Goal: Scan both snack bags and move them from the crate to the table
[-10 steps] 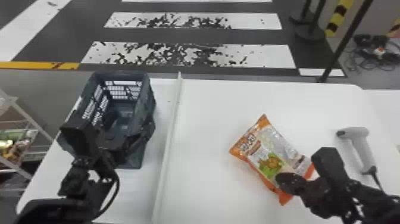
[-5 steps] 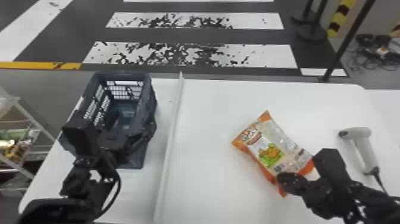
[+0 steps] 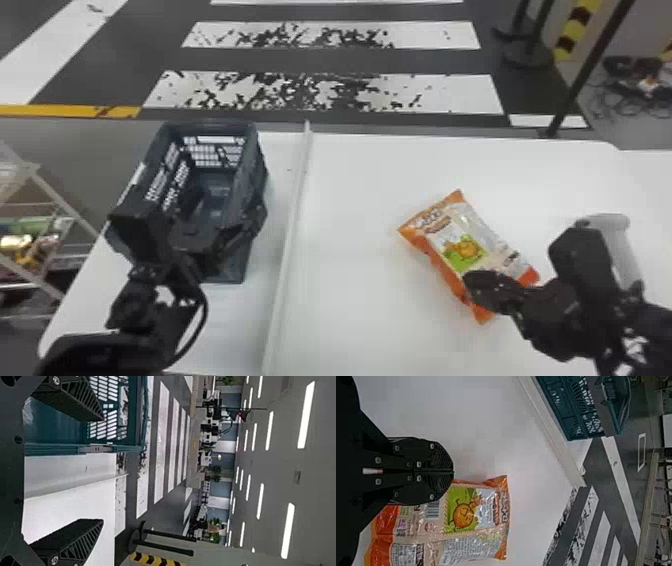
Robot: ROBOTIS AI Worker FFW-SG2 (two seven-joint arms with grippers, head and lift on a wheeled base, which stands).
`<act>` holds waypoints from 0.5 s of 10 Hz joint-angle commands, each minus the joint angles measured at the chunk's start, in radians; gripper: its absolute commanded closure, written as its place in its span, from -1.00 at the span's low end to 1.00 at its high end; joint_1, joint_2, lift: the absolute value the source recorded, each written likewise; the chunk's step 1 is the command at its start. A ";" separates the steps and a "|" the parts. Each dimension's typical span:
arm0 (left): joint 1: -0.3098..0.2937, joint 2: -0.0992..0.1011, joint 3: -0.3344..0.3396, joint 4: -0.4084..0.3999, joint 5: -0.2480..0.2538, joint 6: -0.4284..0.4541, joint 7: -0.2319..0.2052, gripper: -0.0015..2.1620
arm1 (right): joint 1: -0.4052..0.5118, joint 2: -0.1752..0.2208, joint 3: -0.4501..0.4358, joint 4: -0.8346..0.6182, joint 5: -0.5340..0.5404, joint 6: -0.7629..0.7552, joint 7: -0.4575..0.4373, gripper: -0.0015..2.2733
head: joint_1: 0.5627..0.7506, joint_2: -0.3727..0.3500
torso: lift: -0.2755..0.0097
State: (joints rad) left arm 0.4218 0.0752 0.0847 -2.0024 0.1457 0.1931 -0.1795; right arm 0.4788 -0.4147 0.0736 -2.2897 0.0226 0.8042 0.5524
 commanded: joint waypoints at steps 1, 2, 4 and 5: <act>0.000 0.000 -0.002 -0.006 0.000 0.003 0.000 -0.92 | -0.057 0.001 0.072 0.042 0.003 -0.004 -0.002 0.98 | 0.41 0.30 | 0.32; 0.002 0.000 0.000 -0.009 0.000 0.003 0.000 -0.92 | -0.095 0.001 0.110 0.084 0.002 -0.026 -0.002 0.98 | 0.41 0.34 | 0.32; 0.002 0.000 -0.003 -0.012 0.000 0.006 -0.001 -0.92 | -0.158 0.008 0.166 0.173 0.002 -0.096 -0.017 0.98 | 0.41 0.44 | 0.32; 0.000 0.002 -0.006 -0.015 -0.002 0.009 -0.001 -0.92 | -0.195 0.020 0.186 0.223 0.011 -0.115 -0.022 0.98 | 0.41 0.48 | 0.32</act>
State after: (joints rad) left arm 0.4229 0.0758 0.0796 -2.0149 0.1453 0.2005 -0.1810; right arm 0.3065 -0.4015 0.2456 -2.0979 0.0283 0.7021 0.5310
